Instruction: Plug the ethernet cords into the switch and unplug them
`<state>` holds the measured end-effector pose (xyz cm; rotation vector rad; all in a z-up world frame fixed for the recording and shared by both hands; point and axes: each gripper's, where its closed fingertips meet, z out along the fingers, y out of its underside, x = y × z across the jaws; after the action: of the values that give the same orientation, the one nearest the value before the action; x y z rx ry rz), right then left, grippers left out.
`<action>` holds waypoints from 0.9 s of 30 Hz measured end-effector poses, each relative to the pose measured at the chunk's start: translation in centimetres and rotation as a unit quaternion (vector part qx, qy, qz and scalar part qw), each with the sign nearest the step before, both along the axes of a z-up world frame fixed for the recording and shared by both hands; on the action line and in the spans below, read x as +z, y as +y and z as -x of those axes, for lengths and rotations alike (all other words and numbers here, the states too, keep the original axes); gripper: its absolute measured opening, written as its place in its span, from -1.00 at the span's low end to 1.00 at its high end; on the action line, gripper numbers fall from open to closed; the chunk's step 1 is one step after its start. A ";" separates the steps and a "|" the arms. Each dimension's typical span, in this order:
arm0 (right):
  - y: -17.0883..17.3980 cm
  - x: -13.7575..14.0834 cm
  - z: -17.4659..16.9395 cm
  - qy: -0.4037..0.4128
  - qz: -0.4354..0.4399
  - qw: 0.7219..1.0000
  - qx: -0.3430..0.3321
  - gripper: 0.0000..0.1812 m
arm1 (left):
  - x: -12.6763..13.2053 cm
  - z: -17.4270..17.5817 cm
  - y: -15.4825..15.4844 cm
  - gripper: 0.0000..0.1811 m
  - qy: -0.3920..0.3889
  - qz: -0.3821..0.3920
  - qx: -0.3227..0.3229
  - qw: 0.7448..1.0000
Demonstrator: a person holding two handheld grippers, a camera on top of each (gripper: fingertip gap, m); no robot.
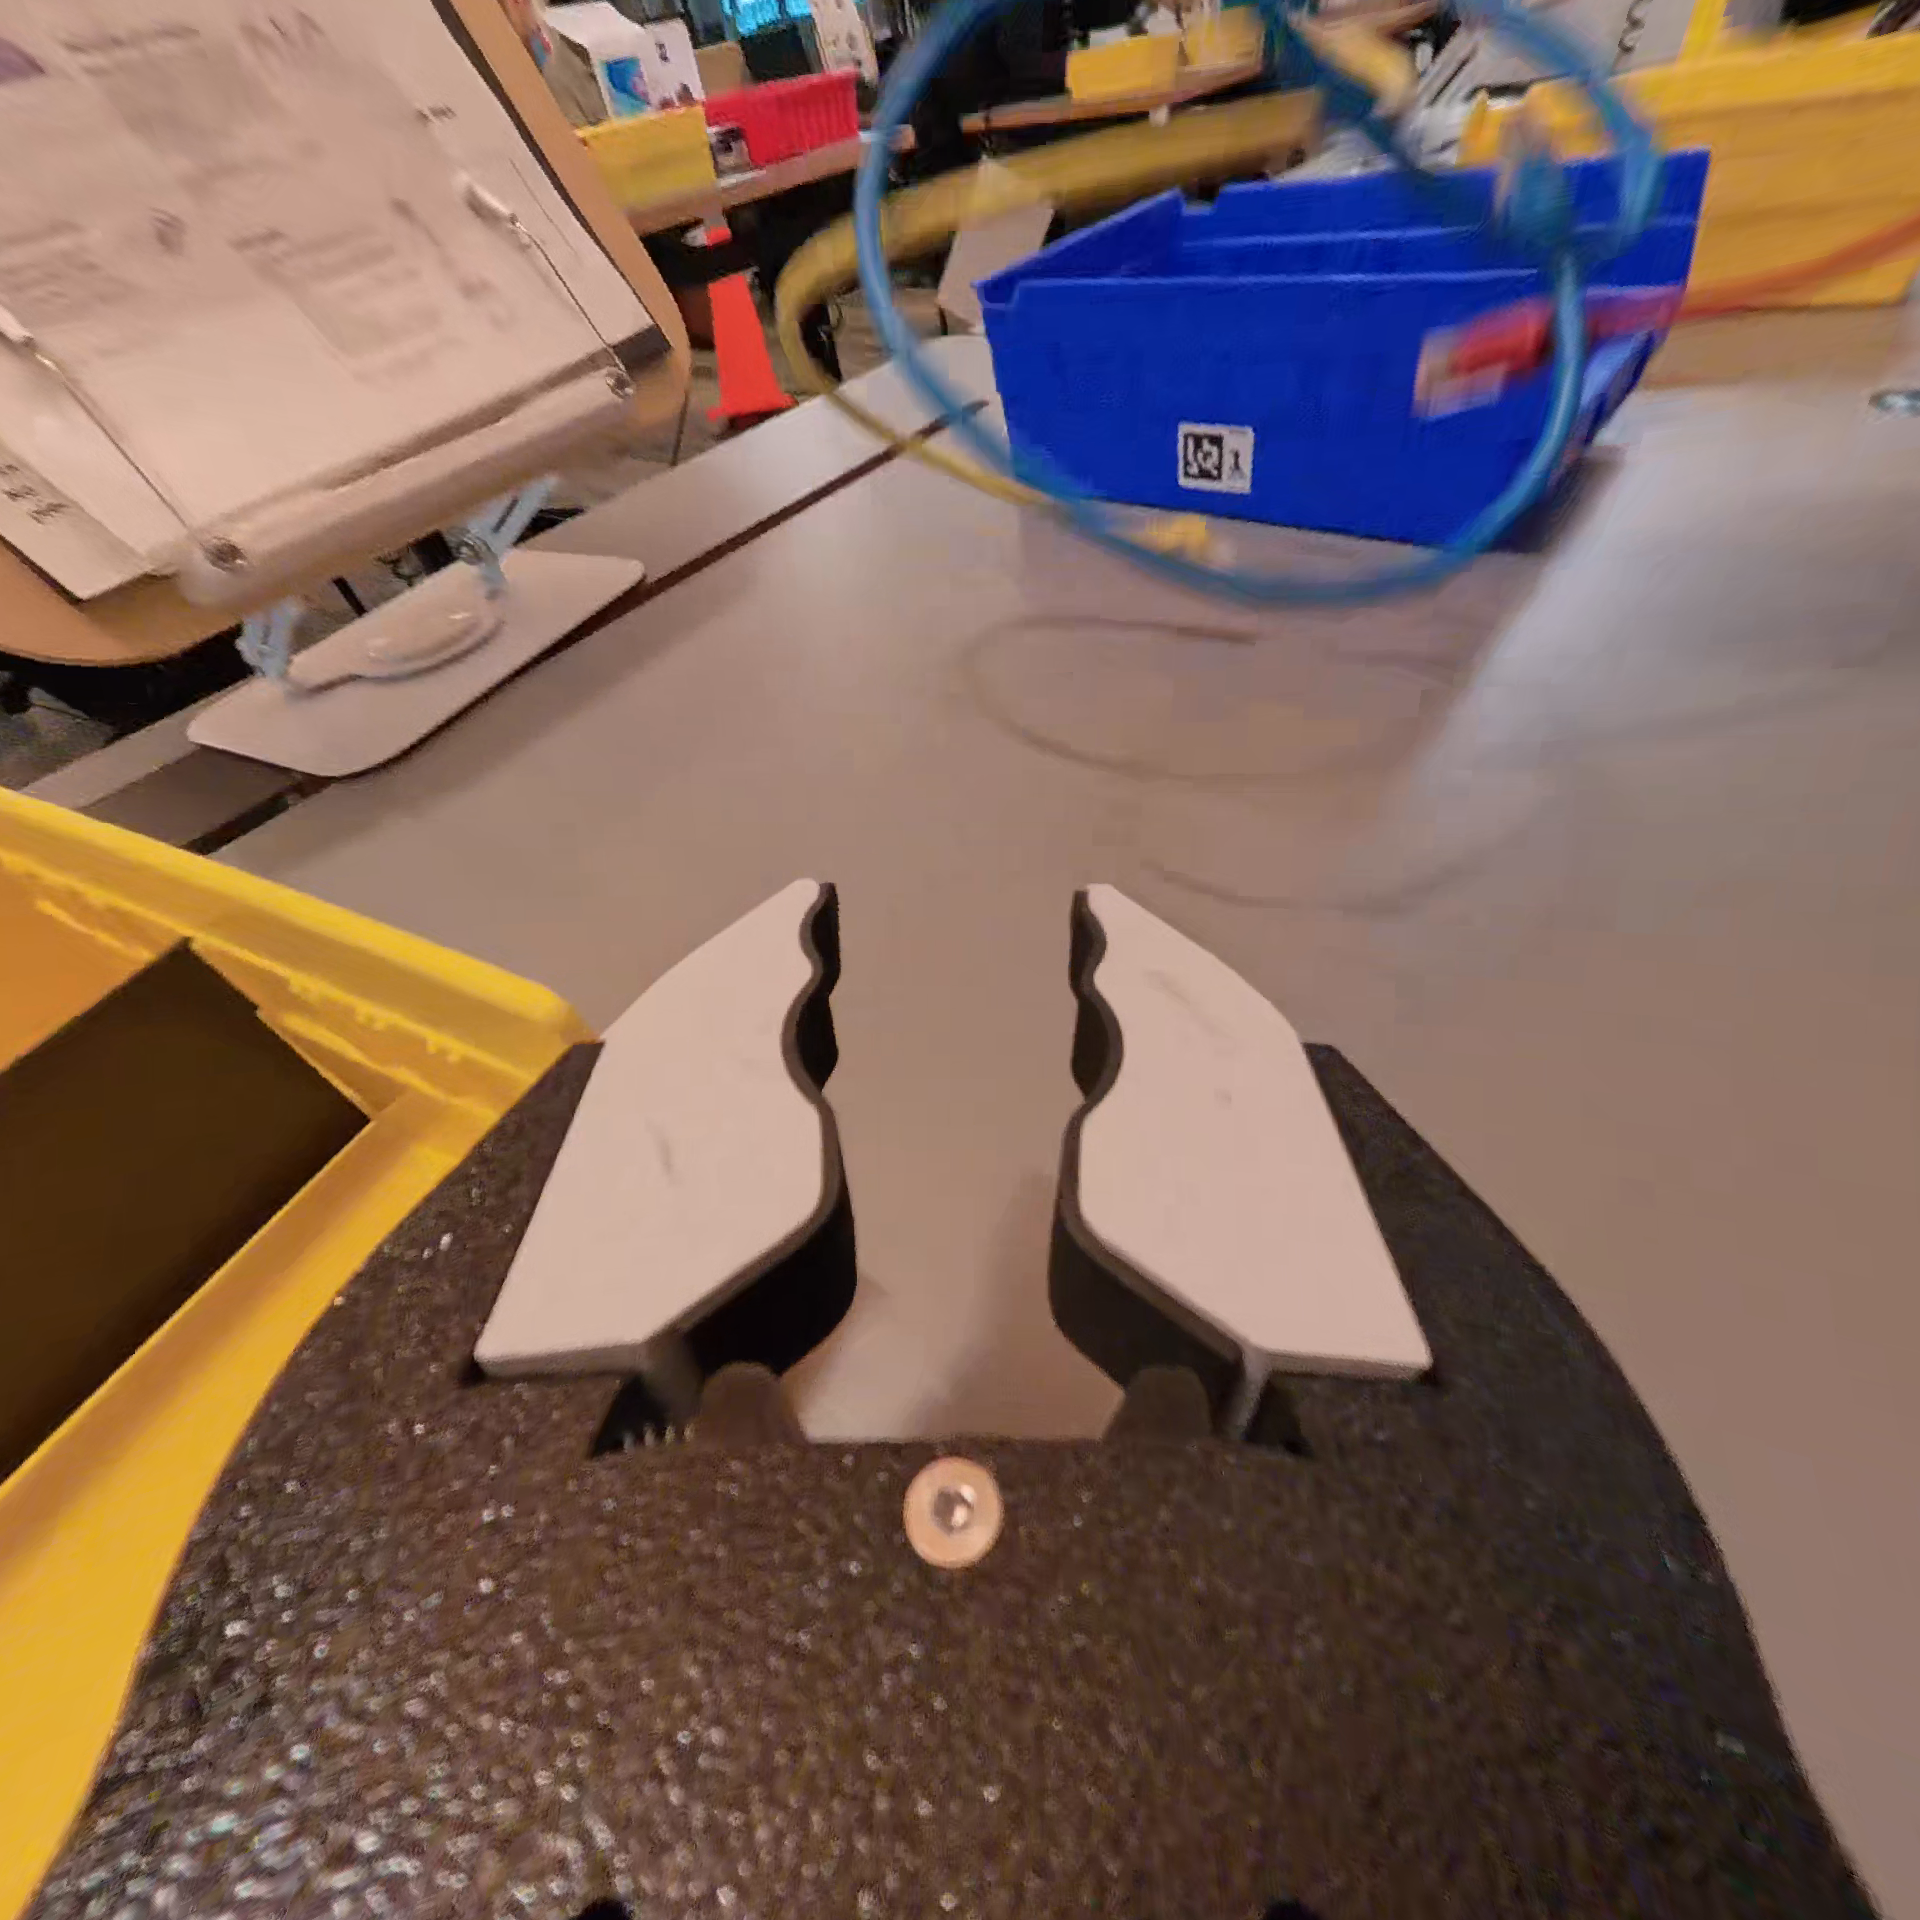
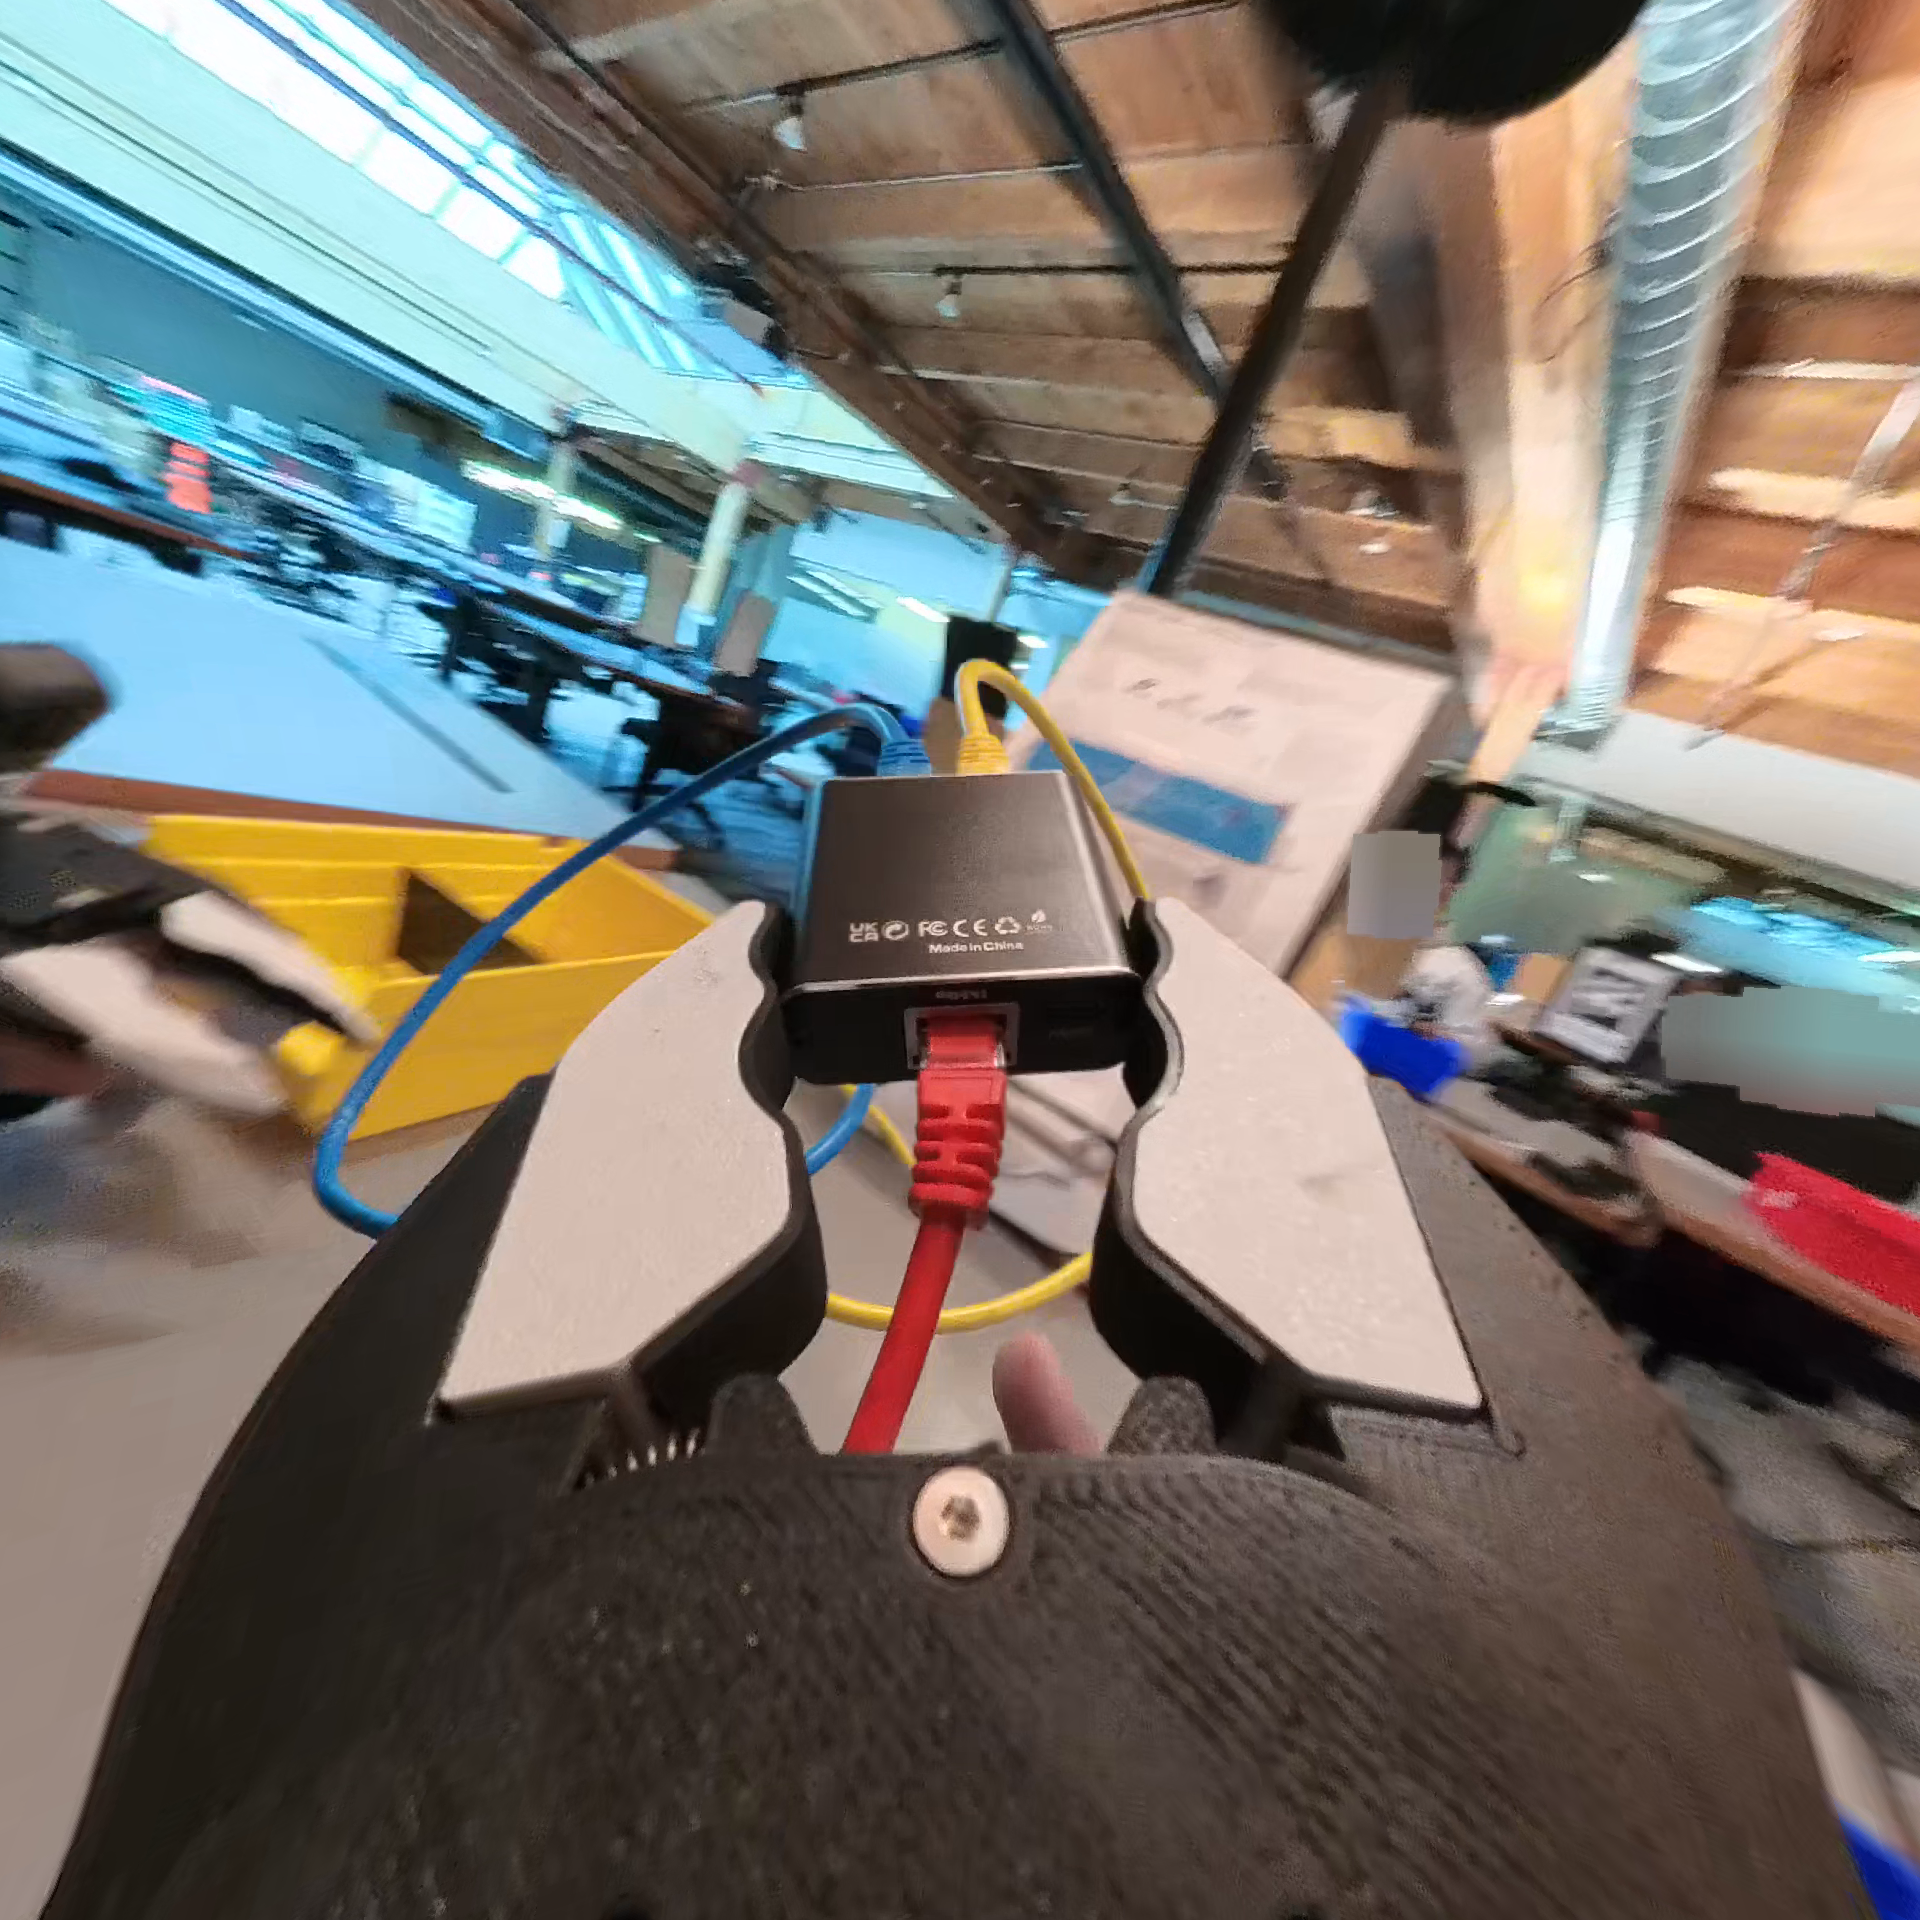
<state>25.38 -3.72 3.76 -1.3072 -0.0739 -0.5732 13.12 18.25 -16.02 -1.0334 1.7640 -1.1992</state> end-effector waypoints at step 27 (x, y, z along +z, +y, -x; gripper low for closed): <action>-13.0 1.8 -15.5 0.292 -0.188 0.933 -0.090 -0.31 | -1.2 -0.6 -1.3 -0.62 0.018 0.012 -0.057 0.998</action>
<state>40.86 -16.69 5.54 -1.0645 0.6261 -0.3102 13.75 16.98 -17.24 -0.9846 1.8621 -1.2808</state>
